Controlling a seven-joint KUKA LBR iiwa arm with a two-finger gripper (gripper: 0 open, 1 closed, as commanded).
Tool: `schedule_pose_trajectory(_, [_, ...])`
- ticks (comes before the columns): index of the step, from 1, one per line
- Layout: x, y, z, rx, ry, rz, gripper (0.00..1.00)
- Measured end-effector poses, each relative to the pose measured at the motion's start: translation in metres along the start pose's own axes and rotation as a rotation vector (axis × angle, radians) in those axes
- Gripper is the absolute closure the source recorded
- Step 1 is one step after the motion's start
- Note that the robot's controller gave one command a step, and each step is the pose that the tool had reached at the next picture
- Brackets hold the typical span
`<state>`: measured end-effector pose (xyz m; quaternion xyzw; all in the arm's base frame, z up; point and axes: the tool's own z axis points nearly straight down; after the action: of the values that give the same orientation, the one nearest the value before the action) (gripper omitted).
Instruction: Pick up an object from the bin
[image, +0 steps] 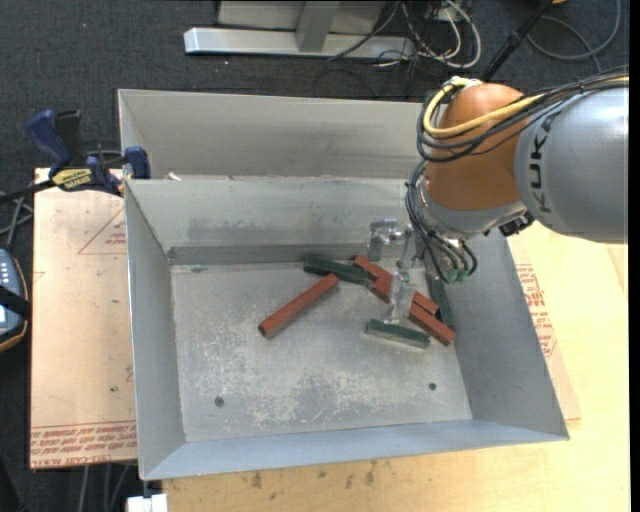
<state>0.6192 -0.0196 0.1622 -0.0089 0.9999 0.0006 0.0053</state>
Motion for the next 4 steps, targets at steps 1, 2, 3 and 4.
schedule_pose_trajectory(1, [0.002, -0.009, 0.016, 0.001, 0.001, -0.006, 0.0])
schedule_pose_trajectory(2, [0.007, -0.015, 0.006, -0.001, 0.022, -0.081, 0.0])
schedule_pose_trajectory(3, [0.005, -0.022, 0.025, 0.002, -0.004, -0.117, 0.0])
schedule_pose_trajectory(4, [0.02, -0.038, 0.072, -0.001, 0.009, -0.233, 0.0])
